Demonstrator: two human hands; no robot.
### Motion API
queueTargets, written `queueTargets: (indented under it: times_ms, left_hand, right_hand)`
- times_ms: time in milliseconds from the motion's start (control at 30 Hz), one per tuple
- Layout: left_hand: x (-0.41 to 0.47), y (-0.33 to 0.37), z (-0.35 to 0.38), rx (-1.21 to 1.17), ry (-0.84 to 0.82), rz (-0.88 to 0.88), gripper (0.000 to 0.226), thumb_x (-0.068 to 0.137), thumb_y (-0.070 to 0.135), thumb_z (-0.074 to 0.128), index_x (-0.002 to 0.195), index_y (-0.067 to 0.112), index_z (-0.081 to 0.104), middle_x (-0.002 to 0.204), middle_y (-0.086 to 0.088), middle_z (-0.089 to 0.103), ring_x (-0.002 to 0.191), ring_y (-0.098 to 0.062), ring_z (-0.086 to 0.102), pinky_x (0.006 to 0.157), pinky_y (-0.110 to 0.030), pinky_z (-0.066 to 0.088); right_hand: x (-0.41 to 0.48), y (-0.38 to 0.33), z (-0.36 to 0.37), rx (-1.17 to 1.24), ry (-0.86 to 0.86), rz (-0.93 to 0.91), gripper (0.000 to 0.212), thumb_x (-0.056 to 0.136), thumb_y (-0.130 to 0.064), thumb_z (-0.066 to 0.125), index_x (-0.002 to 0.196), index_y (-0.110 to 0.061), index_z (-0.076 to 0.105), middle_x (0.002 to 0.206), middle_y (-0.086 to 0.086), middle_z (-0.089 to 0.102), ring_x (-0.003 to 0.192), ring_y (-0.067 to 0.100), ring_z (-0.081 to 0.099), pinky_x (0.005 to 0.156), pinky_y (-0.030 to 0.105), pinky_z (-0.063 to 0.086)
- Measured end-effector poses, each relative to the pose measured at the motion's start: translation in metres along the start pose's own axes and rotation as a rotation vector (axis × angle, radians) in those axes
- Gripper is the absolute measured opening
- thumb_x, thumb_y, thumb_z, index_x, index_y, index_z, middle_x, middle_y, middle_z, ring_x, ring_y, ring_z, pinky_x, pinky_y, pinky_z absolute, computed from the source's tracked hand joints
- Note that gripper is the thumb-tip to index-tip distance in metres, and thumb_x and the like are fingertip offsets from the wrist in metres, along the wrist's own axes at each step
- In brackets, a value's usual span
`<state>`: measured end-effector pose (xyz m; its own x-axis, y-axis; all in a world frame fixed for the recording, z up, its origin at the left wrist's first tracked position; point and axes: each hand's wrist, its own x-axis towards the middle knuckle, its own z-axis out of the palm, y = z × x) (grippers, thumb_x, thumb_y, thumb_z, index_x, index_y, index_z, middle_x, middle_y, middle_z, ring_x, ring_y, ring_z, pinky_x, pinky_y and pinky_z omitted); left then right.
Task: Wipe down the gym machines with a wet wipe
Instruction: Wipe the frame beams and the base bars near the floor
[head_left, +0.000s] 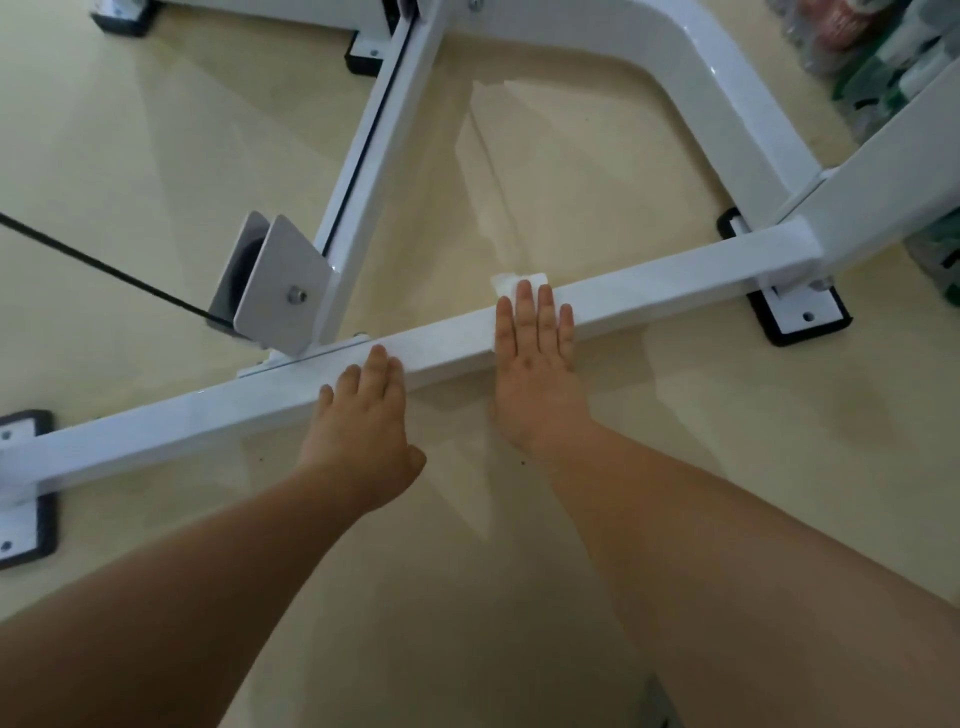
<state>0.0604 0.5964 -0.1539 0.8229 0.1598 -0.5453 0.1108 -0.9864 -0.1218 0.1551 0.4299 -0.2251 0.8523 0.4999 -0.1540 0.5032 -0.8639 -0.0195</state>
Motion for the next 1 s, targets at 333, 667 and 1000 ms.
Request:
queueTargets:
  times_ms: [333,667,1000]
  left_hand:
    - [-0.036,-0.074,0.025,0.107,0.08,0.154,0.095,0.091,0.053,0.047,0.16,0.011,-0.004,0.168,-0.011,-0.008,0.152,-0.031,0.004,0.126,-0.045,0.009]
    - [-0.035,-0.108,0.031,-0.005,0.056,0.07,0.105,0.081,0.061,0.057,0.159,0.01,0.01,0.165,-0.009,0.008,0.145,-0.03,0.025,0.12,-0.041,0.027]
    - [-0.037,-0.121,0.032,-0.102,0.003,0.068,0.094,0.087,0.033,0.059,0.161,0.02,0.003,0.169,0.0,-0.003,0.152,-0.026,0.01,0.121,-0.036,0.02]
  right_hand:
    - [-0.012,-0.077,-0.01,-0.021,-0.148,-0.257,0.105,0.09,-0.04,0.051,0.157,-0.008,-0.024,0.162,0.014,-0.035,0.149,0.035,-0.033,0.121,0.057,-0.015]
    - [-0.013,-0.1,-0.024,0.448,-0.18,0.372,0.114,0.086,-0.044,0.06,0.157,-0.001,-0.018,0.161,0.021,-0.034,0.149,0.04,-0.031,0.123,0.052,-0.014]
    - [0.024,-0.184,-0.051,1.765,0.004,1.009,0.1,0.095,-0.016,0.058,0.154,0.004,-0.02,0.167,0.013,-0.022,0.157,0.025,-0.005,0.125,0.034,0.007]
